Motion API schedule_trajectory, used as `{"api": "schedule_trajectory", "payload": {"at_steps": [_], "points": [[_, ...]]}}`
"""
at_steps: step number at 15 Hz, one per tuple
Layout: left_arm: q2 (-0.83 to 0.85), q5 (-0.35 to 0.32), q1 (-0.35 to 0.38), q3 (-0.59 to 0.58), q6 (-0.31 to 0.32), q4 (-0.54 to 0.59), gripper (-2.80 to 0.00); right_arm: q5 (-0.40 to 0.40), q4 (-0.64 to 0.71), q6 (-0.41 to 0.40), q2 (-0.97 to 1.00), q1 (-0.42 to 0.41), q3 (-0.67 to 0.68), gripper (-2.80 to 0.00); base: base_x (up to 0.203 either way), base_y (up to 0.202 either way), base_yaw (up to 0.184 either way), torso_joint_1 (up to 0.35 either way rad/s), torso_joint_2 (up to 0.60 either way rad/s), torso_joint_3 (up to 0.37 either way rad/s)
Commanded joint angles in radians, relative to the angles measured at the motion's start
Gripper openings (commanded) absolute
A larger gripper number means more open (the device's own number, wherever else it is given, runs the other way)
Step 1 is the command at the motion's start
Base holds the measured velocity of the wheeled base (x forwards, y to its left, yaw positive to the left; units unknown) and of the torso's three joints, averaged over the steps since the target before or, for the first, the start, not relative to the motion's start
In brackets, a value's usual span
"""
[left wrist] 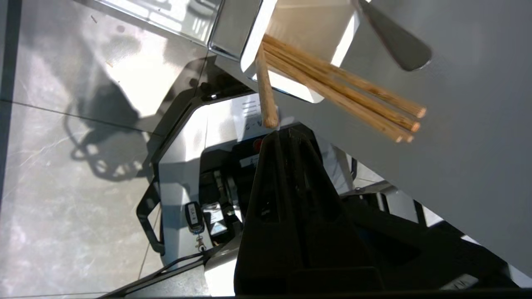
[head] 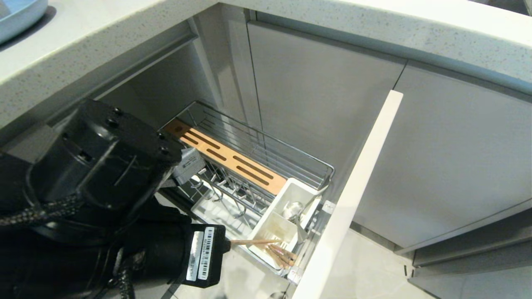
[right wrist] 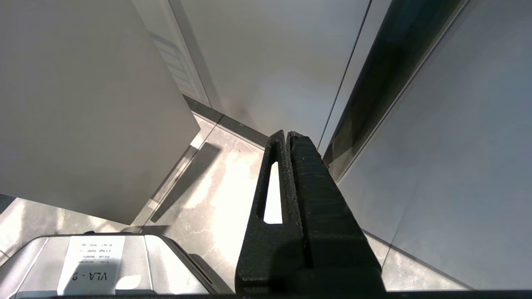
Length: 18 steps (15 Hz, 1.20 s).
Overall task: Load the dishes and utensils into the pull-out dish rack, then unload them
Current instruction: Take the chopsticks out of the cupboard
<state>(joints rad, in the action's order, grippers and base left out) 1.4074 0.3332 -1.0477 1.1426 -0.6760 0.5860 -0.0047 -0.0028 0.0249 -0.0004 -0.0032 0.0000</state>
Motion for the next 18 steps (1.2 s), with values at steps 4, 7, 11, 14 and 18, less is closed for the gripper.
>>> {"api": "schedule_trajectory", "payload": {"at_steps": [4, 7, 11, 14, 18], "points": [[0.025, 0.040, 0.000, -0.020, -0.004, -0.005, 0.00, 0.000, 0.000, 0.000, -0.004, 0.000, 0.002, -2.80, 0.000, 0.000, 0.000, 0.000, 0.00, 0.000], [0.023, 0.062, 0.000, -0.018, -0.004, -0.005, 0.00, 0.000, 0.000, 0.000, -0.004, 0.000, 0.002, -2.80, 0.000, 0.000, 0.000, 0.000, 0.00, 0.000], [0.025, 0.067, 0.002, -0.031, -0.005, -0.055, 0.00, 0.000, 0.000, 0.000, -0.004, 0.000, 0.002, -2.80, 0.000, 0.000, 0.000, 0.000, 0.00, 0.000], [0.052, 0.067, 0.006, -0.050, -0.005, -0.083, 0.00, 0.000, 0.000, 0.000, -0.004, 0.000, 0.002, -2.80, 0.000, 0.000, 0.000, 0.000, 0.00, 0.000], [0.097, 0.067, 0.014, -0.072, -0.010, -0.119, 0.00, 0.000, 0.000, 0.001, -0.004, 0.000, 0.002, -2.80, 0.000, 0.000, 0.000, 0.000, 0.00, 0.000]]}}
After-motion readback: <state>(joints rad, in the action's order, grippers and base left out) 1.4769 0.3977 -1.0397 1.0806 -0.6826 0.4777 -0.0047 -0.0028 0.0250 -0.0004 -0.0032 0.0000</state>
